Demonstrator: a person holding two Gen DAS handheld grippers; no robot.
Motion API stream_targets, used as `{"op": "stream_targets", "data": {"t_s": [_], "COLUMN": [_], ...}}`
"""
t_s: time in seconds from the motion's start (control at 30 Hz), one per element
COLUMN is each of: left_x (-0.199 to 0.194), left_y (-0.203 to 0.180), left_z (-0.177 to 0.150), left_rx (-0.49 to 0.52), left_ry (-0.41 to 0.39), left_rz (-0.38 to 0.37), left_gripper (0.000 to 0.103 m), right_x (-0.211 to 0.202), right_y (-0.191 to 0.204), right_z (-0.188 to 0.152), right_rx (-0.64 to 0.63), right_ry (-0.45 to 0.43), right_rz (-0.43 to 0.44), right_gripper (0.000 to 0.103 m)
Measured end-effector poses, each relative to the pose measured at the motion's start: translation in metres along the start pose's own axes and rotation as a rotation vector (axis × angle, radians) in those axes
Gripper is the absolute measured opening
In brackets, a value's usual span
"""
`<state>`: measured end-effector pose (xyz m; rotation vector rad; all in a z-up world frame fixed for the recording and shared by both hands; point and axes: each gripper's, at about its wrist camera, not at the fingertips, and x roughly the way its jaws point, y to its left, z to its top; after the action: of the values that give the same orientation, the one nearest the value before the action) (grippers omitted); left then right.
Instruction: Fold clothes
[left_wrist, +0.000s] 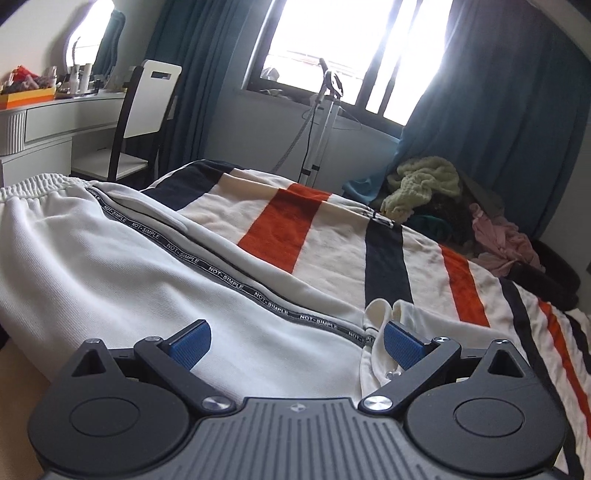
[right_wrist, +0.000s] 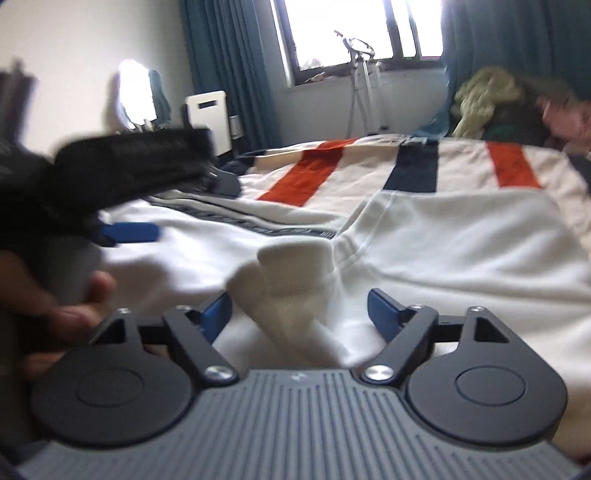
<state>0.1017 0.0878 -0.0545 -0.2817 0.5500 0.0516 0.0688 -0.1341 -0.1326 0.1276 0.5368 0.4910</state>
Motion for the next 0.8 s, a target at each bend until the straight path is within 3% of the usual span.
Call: {"op": "stream_targets", "data": {"t_s": [0.27, 0.37, 0.43, 0.57, 0.67, 0.8], "left_x": [-0.002, 0.0, 0.001, 0.002, 0.003, 0.003], "left_y": [-0.006, -0.01, -0.014, -0.021, -0.023, -0.021], "left_z": [-0.018, -0.023, -0.026, -0.032, -0.036, -0.038], "left_rx": [0.036, 0.056, 0.073, 0.111, 0.119, 0.104], "left_ry": [0.053, 0.066, 0.078, 0.092, 0.107, 0.118], "left_rz": [-0.028, -0.044, -0.071, -0.102, -0.115, -0.142], "left_gripper": [0.101, 0.101, 0.101, 0.101, 0.101, 0.1], "right_x": [-0.059, -0.07, -0.069, -0.053, -0.034, -0.022], "right_y": [-0.017, -0.033, -0.045, -0.072, -0.09, -0.094], "right_z": [0.011, 0.013, 0.013, 0.005, -0.007, -0.015], "right_rx": [0.086, 0.113, 0.118, 0.157, 0.214, 0.208], "right_ry": [-0.06, -0.099, -0.11, -0.089, -0.019, 0.008], "right_rz": [-0.062, -0.174, -0.271, -0.375, -0.394, -0.401], "right_gripper": [0.082, 0.082, 0.082, 0.082, 0.081, 0.083]}}
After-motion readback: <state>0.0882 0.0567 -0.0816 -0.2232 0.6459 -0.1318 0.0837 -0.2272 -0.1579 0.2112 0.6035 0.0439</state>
